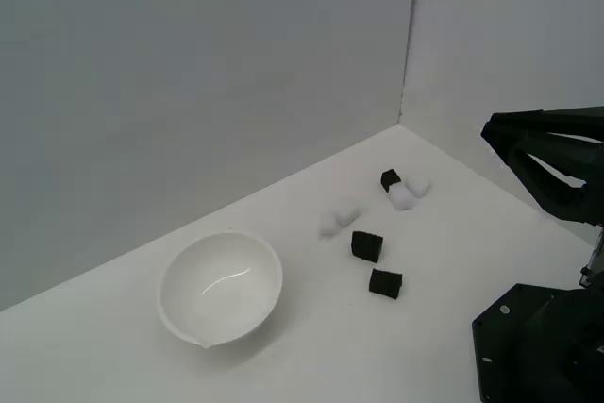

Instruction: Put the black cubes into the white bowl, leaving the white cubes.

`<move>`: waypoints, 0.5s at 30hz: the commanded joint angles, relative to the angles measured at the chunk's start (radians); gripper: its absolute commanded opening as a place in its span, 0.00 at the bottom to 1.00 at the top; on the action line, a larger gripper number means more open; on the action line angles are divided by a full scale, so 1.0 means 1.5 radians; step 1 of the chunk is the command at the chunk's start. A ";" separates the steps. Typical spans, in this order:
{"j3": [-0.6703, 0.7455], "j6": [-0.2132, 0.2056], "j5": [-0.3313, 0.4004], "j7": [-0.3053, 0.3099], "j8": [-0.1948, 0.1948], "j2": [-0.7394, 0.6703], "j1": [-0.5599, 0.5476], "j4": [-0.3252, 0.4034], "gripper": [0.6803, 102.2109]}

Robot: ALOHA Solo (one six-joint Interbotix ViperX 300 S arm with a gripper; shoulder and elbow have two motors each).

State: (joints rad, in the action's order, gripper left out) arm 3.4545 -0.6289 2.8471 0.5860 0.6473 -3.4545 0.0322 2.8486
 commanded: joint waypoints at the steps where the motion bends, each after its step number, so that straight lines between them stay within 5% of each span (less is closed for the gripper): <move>1: 0.012 -0.006 -0.003 0.006 0.010 -0.011 0.008 -0.002 0.01; 10: 0.011 -0.011 -0.003 0.009 0.010 -0.011 0.008 -0.002 0.01; 15: 0.000 -0.017 -0.047 0.033 0.006 -0.002 0.014 -0.044 0.05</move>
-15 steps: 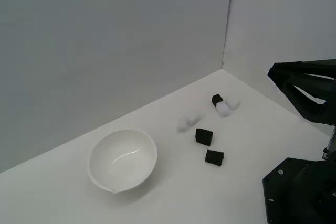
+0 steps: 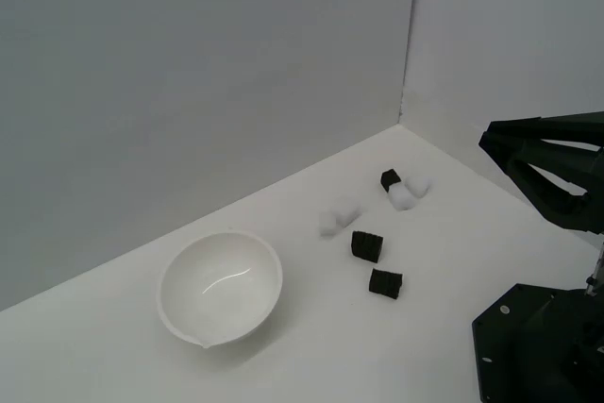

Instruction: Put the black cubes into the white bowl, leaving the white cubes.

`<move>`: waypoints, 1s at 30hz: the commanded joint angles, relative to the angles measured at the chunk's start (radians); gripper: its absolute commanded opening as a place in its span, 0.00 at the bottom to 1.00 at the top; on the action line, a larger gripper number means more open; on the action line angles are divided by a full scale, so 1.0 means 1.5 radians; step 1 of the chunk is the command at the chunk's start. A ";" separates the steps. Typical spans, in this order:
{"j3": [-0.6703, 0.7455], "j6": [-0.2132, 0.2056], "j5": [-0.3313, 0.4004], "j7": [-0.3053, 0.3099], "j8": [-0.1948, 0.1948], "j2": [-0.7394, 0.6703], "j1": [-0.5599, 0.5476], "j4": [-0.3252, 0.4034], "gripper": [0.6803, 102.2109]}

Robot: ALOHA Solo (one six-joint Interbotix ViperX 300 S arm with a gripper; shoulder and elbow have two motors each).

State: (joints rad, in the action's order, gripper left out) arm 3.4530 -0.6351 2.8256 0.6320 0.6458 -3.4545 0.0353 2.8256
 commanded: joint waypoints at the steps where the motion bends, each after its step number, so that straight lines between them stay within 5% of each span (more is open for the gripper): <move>1: -0.013 -0.009 -0.047 0.002 0.006 0.013 0.021 -0.044 0.05; 7: -0.140 -0.004 -0.115 0.009 0.002 0.143 0.067 -0.112 0.05; 14: -0.230 0.005 -0.136 0.040 -0.076 0.233 0.088 -0.134 0.05; 19: -0.277 0.008 -0.156 0.054 -0.076 0.279 0.101 -0.154 0.05; 30: -0.487 0.035 -0.249 0.159 -0.076 0.488 0.140 -0.245 0.05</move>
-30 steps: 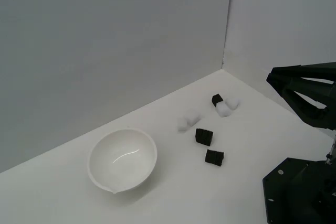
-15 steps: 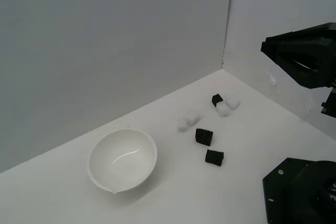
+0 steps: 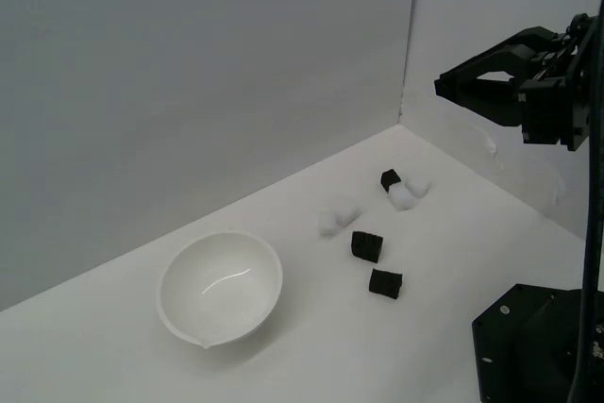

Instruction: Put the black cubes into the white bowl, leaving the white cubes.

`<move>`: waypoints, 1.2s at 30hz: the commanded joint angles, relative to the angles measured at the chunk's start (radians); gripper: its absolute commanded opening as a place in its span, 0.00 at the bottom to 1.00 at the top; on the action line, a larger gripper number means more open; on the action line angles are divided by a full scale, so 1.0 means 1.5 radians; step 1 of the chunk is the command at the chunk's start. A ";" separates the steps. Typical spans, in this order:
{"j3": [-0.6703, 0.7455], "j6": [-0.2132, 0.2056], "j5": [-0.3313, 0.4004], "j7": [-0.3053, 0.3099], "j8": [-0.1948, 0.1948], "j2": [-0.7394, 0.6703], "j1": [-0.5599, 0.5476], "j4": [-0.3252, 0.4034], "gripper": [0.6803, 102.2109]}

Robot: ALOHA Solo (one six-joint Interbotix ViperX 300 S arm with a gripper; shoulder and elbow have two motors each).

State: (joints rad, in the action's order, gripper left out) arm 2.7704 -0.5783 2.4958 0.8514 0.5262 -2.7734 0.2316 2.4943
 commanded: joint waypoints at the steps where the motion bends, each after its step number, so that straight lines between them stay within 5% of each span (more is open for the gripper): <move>1: -0.052 0.002 -0.035 0.016 0.004 0.053 0.009 -0.032 0.05; 14: -0.209 0.086 -0.066 0.017 0.004 0.209 0.024 -0.062 0.05; 19: -0.263 0.091 -0.069 -0.001 0.004 0.264 0.030 -0.064 0.05; 26: -0.309 0.091 -0.060 -0.107 0.005 0.309 0.030 -0.058 0.14; 30: -0.361 0.091 -0.059 -0.133 0.005 0.361 0.030 -0.057 0.14; 36: -0.443 0.074 -0.056 -0.164 0.036 0.445 0.030 -0.054 0.15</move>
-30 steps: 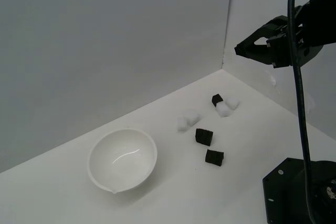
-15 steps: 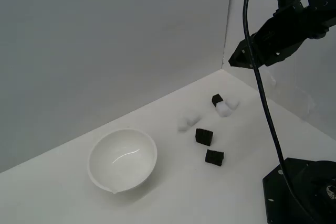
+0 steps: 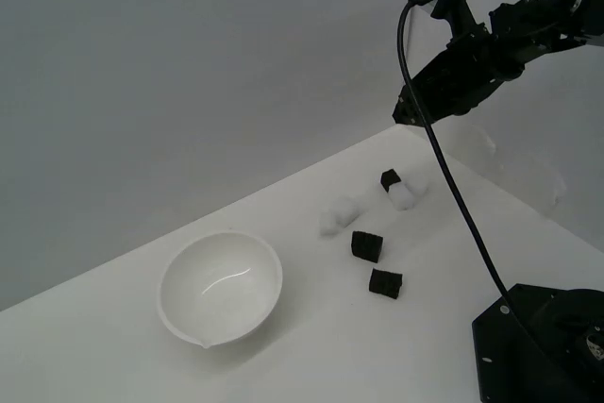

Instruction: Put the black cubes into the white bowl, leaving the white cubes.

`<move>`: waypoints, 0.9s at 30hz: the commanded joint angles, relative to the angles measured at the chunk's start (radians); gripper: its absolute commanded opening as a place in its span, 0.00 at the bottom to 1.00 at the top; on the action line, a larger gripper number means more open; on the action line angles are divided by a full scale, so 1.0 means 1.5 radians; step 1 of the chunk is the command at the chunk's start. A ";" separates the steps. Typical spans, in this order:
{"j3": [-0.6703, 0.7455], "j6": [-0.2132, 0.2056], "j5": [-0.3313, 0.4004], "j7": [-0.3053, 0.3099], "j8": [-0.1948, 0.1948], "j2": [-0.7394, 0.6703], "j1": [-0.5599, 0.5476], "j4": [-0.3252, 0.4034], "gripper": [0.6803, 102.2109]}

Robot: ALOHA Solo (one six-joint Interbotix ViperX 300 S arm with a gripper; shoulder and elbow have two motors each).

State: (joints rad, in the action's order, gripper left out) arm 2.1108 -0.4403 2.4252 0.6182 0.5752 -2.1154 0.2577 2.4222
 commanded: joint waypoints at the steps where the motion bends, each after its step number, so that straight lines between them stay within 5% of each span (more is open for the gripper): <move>1: -0.010 -0.019 -0.008 -0.016 0.004 0.013 0.012 -0.005 0.16; 5: -0.028 -0.022 0.003 -0.052 0.005 0.030 0.011 0.006 0.21; 8: -0.043 -0.030 0.016 -0.067 0.005 0.045 0.011 0.019 0.35; 15: -0.117 -0.041 0.016 -0.070 0.005 0.119 0.012 0.018 0.99; 27: -0.189 -0.041 0.015 -0.103 0.026 0.191 0.005 0.017 0.98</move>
State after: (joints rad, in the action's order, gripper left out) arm 1.8147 -0.4786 2.4574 0.4679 0.6044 -1.8208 0.2592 2.4544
